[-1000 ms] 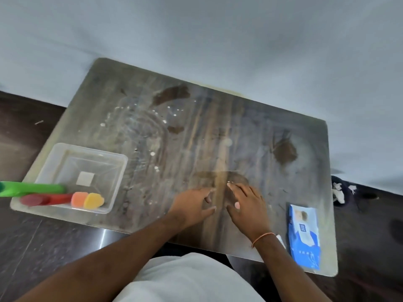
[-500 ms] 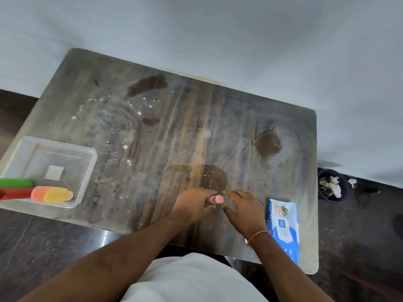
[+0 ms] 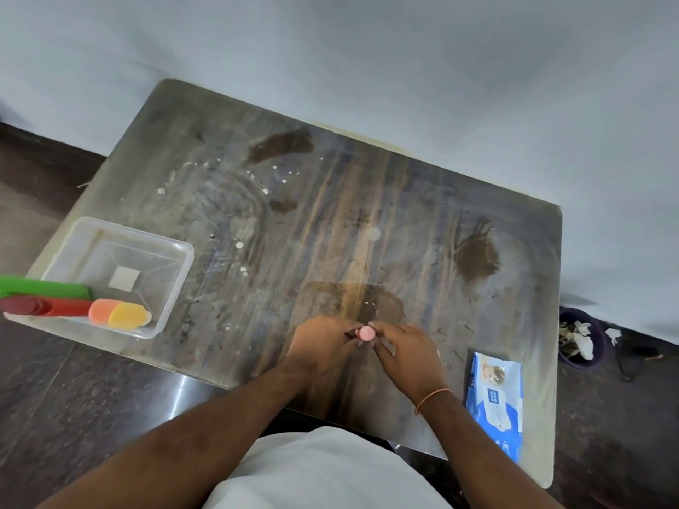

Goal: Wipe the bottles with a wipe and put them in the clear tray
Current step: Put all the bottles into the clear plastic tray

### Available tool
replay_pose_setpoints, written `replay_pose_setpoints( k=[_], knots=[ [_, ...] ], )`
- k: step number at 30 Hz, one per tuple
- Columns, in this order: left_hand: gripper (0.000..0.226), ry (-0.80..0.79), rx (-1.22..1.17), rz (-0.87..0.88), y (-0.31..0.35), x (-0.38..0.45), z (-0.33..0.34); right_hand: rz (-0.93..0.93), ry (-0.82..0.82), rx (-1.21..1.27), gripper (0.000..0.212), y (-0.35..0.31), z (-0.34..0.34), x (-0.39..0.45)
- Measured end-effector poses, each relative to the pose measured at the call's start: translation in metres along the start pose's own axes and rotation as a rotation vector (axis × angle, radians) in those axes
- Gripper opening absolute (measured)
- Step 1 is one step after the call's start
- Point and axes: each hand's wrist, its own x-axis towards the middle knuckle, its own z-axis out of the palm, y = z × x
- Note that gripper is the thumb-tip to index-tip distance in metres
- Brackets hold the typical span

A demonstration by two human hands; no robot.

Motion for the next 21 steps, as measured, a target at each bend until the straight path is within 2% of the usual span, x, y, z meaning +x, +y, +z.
replay_pose_setpoints(
  k=[5, 8, 15, 21],
  knots=[
    [0.037, 0.120, -0.069, -0.074, -0.042, -0.020, -0.036, -0.122, 0.041, 0.035, 0.034, -0.051, 0.011, 0.030],
    [0.031, 0.201, -0.111, -0.148, -0.070, -0.036, -0.062, -0.183, 0.035, 0.061, 0.033, -0.087, 0.023, 0.049],
    [0.030, 0.369, -0.101, -0.296, -0.139, -0.086, -0.119, -0.291, -0.088, 0.125, 0.041, -0.180, 0.060, 0.094],
    [0.024, 0.443, -0.180, -0.406, -0.187, -0.126, -0.159, -0.413, -0.128, 0.136, 0.035, -0.254, 0.091, 0.117]
  ],
)
